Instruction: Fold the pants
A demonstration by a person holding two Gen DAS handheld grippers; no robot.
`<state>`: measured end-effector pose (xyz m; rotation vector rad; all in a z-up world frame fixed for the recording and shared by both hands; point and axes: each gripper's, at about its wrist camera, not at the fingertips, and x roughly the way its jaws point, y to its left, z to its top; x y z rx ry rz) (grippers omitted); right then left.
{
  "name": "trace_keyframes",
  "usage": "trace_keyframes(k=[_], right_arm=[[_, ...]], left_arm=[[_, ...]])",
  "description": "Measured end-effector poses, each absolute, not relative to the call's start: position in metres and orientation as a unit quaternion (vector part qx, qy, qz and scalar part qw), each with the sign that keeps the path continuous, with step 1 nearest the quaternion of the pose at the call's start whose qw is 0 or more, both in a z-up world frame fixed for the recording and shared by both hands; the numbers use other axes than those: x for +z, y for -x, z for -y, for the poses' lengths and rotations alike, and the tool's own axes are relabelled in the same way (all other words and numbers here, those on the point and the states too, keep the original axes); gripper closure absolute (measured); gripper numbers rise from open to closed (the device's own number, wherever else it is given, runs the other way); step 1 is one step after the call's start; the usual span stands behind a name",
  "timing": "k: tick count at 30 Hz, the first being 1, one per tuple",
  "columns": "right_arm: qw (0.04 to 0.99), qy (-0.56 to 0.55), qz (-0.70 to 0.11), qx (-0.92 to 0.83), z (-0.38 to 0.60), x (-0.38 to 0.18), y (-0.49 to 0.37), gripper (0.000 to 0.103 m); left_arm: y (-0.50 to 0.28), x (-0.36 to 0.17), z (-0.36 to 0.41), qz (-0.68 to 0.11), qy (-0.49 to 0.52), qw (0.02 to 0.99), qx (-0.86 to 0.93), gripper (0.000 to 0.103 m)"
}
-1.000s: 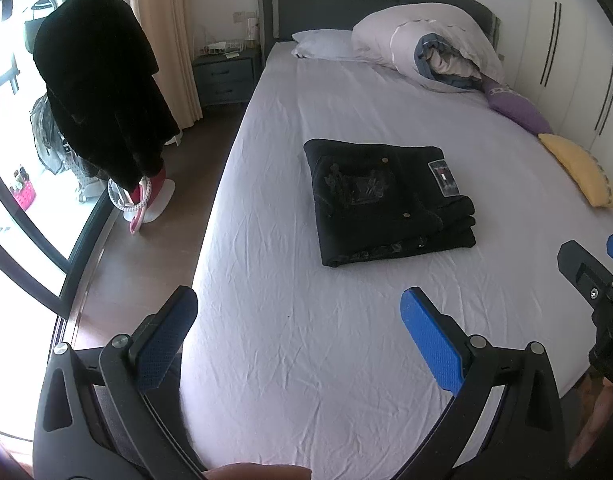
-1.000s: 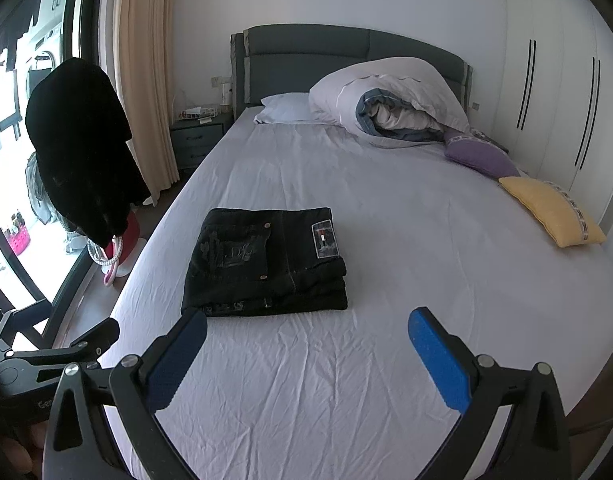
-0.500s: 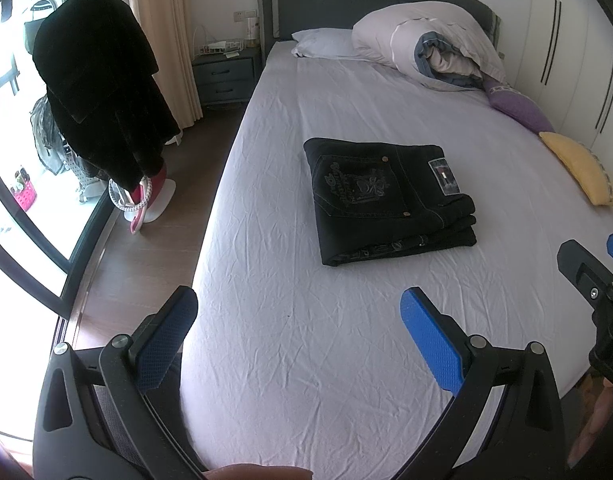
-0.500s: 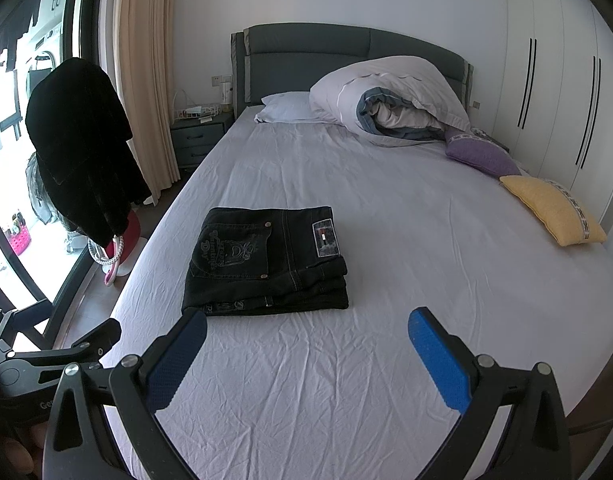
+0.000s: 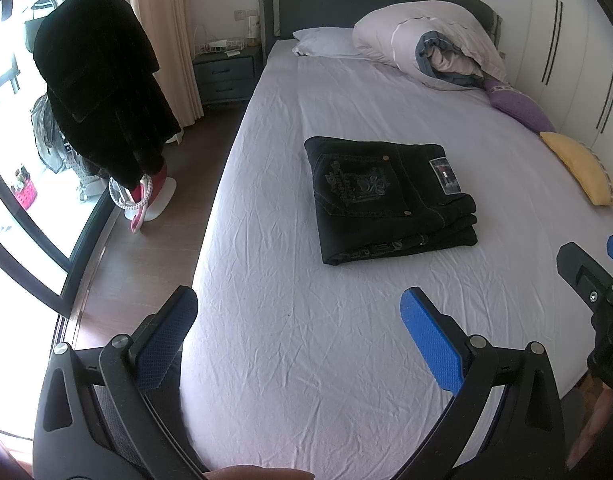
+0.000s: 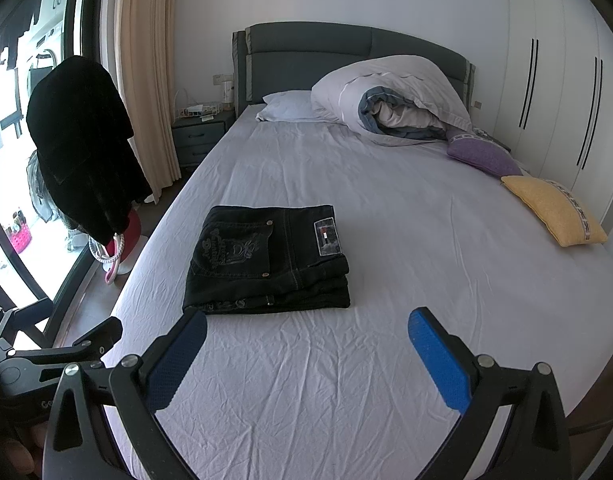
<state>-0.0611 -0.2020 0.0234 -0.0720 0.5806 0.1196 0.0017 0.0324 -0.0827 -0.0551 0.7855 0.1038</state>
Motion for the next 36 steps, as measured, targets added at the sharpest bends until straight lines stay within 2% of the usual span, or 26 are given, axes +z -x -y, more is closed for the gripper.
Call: trace_keyframes(k=[36], right_arm=[[0.954,0.033,-0.290,0.061,0.2028,0.0226,0.0637,0.000]], left_arm=[[-0.0019,-0.0924,-0.0363,-0.399,0.033,0.915,0.049,0.000]])
